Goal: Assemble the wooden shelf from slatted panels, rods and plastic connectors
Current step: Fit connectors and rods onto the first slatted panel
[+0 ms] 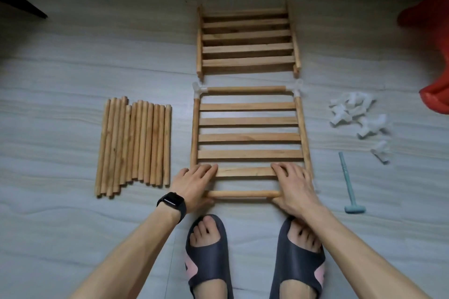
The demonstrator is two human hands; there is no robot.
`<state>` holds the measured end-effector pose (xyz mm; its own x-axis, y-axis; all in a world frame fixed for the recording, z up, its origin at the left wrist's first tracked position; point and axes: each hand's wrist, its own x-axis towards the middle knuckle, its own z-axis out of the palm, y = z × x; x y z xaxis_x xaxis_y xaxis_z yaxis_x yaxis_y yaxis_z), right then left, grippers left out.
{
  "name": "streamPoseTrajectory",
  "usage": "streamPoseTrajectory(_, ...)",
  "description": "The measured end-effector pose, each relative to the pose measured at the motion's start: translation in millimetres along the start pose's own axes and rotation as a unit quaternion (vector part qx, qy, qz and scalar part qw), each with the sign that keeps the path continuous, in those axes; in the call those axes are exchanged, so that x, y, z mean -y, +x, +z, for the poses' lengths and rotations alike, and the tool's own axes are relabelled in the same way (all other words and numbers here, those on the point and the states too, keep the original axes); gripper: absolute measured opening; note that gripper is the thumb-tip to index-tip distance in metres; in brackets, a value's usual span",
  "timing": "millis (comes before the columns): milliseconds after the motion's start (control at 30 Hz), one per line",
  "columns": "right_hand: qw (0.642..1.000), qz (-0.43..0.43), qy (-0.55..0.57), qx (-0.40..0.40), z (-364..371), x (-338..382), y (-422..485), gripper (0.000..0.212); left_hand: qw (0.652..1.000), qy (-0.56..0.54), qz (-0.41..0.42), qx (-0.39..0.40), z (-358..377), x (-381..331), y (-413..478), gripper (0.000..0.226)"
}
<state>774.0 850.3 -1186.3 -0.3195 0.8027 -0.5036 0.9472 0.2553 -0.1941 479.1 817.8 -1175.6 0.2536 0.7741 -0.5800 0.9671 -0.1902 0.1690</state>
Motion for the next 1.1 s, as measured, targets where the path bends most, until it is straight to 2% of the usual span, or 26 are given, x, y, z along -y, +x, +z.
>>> streamPoseTrajectory(133, 1.0, 0.016, -0.001, -0.001, 1.0, -4.7, -2.7, 0.096, 1.0, -0.015, 0.012, -0.024, 9.4, 0.3, 0.6, 0.098)
streamPoseTrajectory(233, 0.998, 0.055, -0.021, 0.0, -1.6, -0.9, -11.0, 0.091, 0.996, -0.019, 0.024, -0.08, 13.6, 0.8, 0.5, 0.084)
streamPoseTrajectory(367, 0.995, 0.087, -0.022, 0.033, -6.7, 8.8, -16.9, 0.087, 0.991, -0.038, -0.011, -0.127, 18.6, -1.5, 6.6, 0.085)
streamPoseTrajectory(433, 0.997, 0.078, 0.0, 0.0, -11.4, 12.9, -11.7, 0.08, 0.989, -0.044, -0.036, -0.133, 16.7, -3.0, 13.6, 0.089)
streamPoseTrajectory(533, 0.994, 0.063, 0.035, -0.086, -19.3, 15.9, 6.8, 0.071, 0.993, -0.037, -0.068, -0.089, 12.3, -3.5, 28.4, 0.091)
streamPoseTrajectory(633, 0.998, 0.048, 0.019, -0.039, -25.2, 11.1, 28.3, 0.07, 0.994, -0.038, -0.083, -0.053, 14.2, -4.9, 39.9, 0.087)
streamPoseTrajectory(767, 0.998, 0.041, -0.034, 0.044, -11.3, -3.2, 36.2, 0.07, 0.993, -0.045, -0.101, -0.047, 24.2, -9.4, 43.2, 0.081)
streamPoseTrajectory(900, 0.997, 0.048, -0.033, 0.047, 5.9, -7.3, 27.0, 0.075, 0.994, -0.045, -0.091, -0.042, 31.8, -13.0, 42.1, 0.083)
streamPoseTrajectory(1033, 0.997, 0.057, -0.024, 0.056, 15.4, -9.7, 12.6, 0.075, 0.991, -0.05, -0.088, -0.087, 48.1, -19.9, 34.8, 0.081)
streamPoseTrajectory(1100, 0.996, 0.06, -0.019, 0.06, 17.7, -10.3, 9.1, 0.075, 0.992, -0.059, -0.095, -0.06, 49.2, -25.3, 31.8, 0.08)
